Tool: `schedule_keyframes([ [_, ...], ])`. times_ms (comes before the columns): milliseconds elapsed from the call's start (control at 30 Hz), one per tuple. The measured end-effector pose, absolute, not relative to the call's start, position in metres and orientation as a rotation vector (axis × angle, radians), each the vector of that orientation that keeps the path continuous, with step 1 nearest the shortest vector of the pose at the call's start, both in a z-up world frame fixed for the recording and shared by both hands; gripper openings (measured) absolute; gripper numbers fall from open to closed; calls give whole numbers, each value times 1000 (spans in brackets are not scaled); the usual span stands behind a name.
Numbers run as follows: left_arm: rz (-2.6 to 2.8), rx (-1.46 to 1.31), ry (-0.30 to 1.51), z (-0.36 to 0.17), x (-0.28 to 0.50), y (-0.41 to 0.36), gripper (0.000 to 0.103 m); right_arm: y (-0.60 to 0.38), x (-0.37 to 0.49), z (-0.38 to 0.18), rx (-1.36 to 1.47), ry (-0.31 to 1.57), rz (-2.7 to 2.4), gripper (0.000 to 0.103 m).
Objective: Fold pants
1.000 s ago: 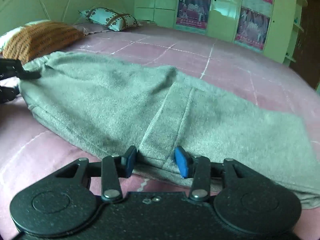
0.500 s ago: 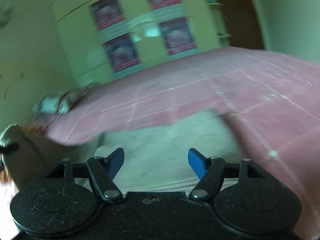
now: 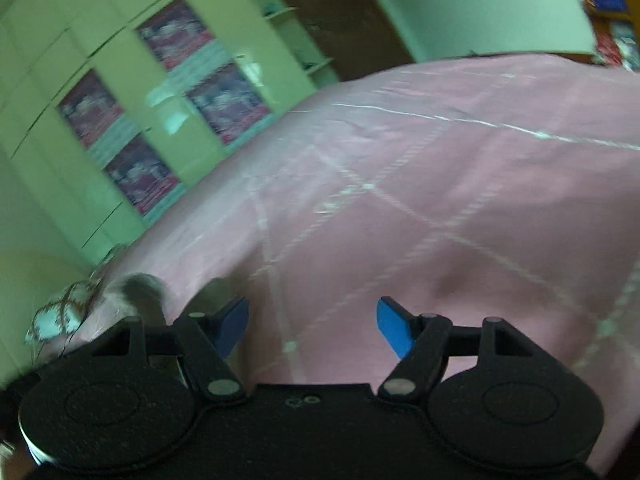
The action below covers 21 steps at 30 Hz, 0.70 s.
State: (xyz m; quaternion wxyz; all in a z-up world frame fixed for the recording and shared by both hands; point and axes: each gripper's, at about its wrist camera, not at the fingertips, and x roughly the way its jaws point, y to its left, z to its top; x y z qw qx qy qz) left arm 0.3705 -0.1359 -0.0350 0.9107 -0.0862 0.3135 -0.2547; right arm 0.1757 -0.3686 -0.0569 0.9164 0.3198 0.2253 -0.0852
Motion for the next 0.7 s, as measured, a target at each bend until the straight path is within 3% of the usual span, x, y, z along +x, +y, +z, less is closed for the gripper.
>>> schedule_keyframes([
  [67,-500,-168,581,-30,359,-145,95,-380,171,-60,684,458,-183,65],
  [333,-313,-126,534,-8,335,-70,95,-369,180,-62,733,443,-68,64],
  [467,-189,-122,528,-11,313,-13,95,-335,204,-58,766,474,144,47],
  [700,-34,-88,583,-37,265,75,95,-288,257,-59,819,574,281,37],
])
